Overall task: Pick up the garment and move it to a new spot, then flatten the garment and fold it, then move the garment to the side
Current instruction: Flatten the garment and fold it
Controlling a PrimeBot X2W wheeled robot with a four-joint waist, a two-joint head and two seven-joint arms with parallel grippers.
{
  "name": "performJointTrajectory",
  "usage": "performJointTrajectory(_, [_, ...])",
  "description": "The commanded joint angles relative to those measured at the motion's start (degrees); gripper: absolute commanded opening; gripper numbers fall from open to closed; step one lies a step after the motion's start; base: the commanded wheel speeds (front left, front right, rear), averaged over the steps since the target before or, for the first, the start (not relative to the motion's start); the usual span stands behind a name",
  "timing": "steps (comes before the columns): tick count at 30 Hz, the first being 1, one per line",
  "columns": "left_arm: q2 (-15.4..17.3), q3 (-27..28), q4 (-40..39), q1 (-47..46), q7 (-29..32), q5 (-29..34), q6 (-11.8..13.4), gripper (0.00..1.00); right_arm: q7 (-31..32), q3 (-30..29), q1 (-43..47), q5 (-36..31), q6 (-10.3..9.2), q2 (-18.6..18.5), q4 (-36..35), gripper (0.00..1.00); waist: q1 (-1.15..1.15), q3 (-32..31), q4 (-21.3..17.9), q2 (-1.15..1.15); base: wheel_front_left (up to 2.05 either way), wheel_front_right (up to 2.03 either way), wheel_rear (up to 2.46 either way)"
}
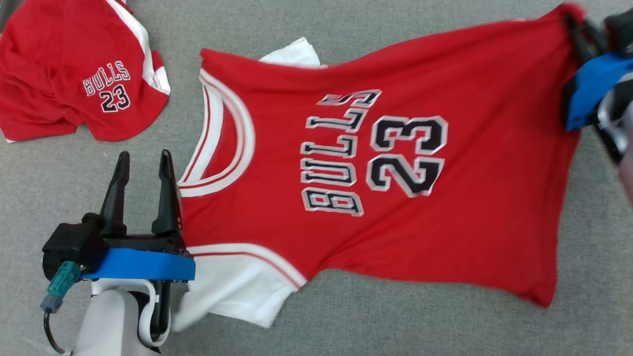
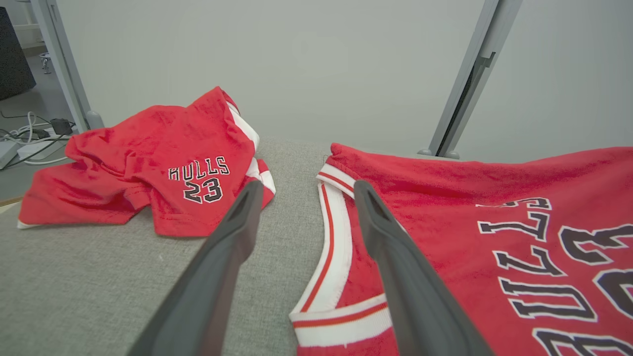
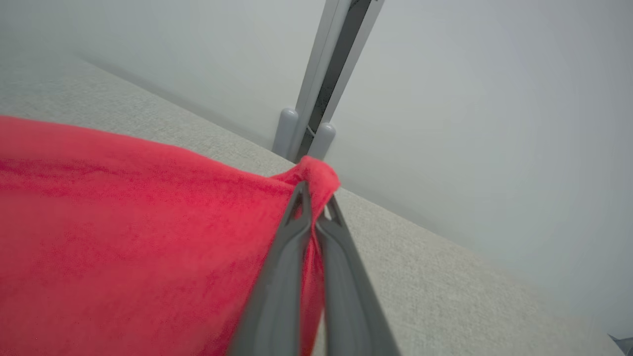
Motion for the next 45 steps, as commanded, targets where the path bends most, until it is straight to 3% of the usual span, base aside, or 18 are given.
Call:
performJointTrajectory(1, [0.2, -0.3, -0.1, -0.8, -0.2, -0.2, 0.1, 1.0, -0.1, -1.0, -2.0, -0.4, -0.12, -1.3, 0.7, 0.0, -0.01, 0.1, 0.3, 0.0, 0.0, 0.0, 0.0])
performJointTrajectory(7, [0.2, -1.0, -0.2, -1.0, -0.2, -0.5, 0.2, 1.0, -0.1, -3.9, -6.6, -2.7, -0.11, -3.9, 3.5, 0.0, -0.01, 0.4, 1.2, 0.0, 0.0, 0.0, 0.0])
performJointTrajectory(8, [0.2, -1.1, -0.2, -1.1, -0.2, -0.5, 0.3, 1.0, -0.2, -4.5, -7.1, -2.9, -0.12, -3.9, 3.9, 0.17, -0.01, 0.5, 1.3, 0.0, 0.0, 0.0, 0.0])
performJointTrajectory(9, [0.2, -1.1, -0.3, -1.1, -0.2, -0.5, 0.3, 1.0, -0.6, -5.0, -7.6, -3.1, -0.12, -3.9, 4.3, 0.64, -0.01, 0.6, 1.3, 0.0, 0.0, 0.0, 0.0])
performJointTrajectory(10, [0.2, -1.1, -0.3, -1.2, -0.2, -0.5, 0.3, 1.0, -0.6, -5.4, -7.7, -3.4, -0.11, -3.8, 4.8, 1.0, -0.01, 0.6, 1.3, 0.0, 0.0, 0.0, 0.0])
performJointTrajectory(21, [0.2, 0.3, -0.6, 0.4, -0.2, 1.3, 0.0, 1.0, -3.6, -13.4, -2.3, -4.0, -0.1, -0.7, 2.3, 1.0, -0.01, -1.7, -2.0, 0.0, 0.0, 0.0, 0.0])
performJointTrajectory(26, [0.2, 2.0, -0.7, 1.8, -0.2, 3.1, -0.4, 1.0, -3.6, -20.6, 9.1, -6.7, -0.09, 2.3, -13.8, 1.0, -0.01, -4.7, -5.2, 0.0, 0.0, 0.0, 0.0])
performJointTrajectory(32, [0.2, 3.0, -0.1, 3.6, -0.2, 4.6, -0.9, 1.0, -3.6, -24.7, 22.9, -9.2, -0.09, 7.6, -28.2, 1.0, -0.01, -8.7, -7.6, 0.0, 0.0, 0.0, 0.0])
performJointTrajectory(45, [0.2, 5.0, -0.5, 8.0, -0.2, 6.1, -1.2, 1.0, -3.6, -26.1, 46.7, -7.9, -0.08, 16.3, -47.2, 1.0, -0.01, -13.6, -10.6, 0.0, 0.0, 0.0, 0.0])
